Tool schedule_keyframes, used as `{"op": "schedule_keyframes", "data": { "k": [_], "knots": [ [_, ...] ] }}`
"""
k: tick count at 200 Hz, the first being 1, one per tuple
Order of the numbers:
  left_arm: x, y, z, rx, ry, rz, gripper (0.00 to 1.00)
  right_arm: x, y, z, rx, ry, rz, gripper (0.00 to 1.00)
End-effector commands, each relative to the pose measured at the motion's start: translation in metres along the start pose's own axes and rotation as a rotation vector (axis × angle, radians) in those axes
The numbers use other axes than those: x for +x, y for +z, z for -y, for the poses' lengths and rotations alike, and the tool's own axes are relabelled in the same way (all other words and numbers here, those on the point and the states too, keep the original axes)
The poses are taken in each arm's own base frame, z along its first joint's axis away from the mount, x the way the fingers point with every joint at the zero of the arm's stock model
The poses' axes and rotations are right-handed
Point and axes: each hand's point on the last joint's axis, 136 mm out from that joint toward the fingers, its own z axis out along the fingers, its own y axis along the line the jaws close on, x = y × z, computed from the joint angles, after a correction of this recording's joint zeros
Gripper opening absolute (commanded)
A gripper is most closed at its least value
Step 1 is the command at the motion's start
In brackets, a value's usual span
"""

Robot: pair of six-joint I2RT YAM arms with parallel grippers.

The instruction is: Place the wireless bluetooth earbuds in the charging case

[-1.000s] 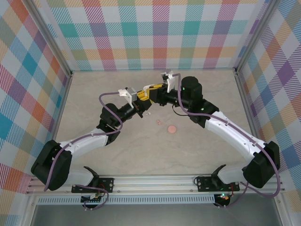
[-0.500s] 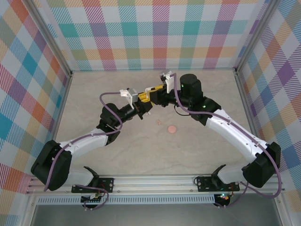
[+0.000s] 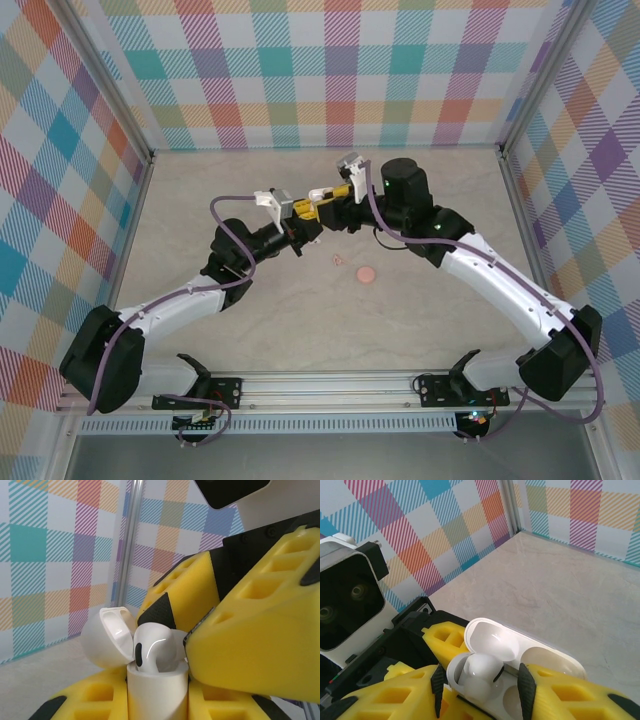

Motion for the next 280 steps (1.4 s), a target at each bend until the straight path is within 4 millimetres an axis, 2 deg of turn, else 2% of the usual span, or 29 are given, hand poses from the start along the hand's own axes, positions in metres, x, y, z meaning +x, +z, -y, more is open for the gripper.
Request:
{"op": "schedule_keyframes", "data": {
  "k": [1, 76, 156, 221, 280],
  "knots": [
    [-0.049, -0.003, 0.019, 0.045, 0.084, 0.137, 0.05, 0.005, -0.01, 0.003, 0.038, -0.009, -0.033, 0.47],
    [-0.048, -0.004, 0.024, 0.072, 0.093, 0.133, 0.05, 0.005, -0.01, 0.015, 0.107, 0.005, -0.035, 0.45],
    [-0.046, -0.005, 0.027, 0.086, 0.11, 0.121, 0.05, 0.005, -0.011, 0.022, 0.151, 0.013, -0.038, 0.35],
    [-0.043, -0.005, 0.035, 0.131, 0.118, 0.103, 0.05, 0.007, -0.008, -0.003, 0.008, -0.03, -0.083, 0.34],
    [-0.04, -0.003, 0.038, 0.156, 0.112, 0.08, 0.05, 0.012, -0.006, -0.02, -0.096, -0.061, -0.136, 0.24]
  ]
}}
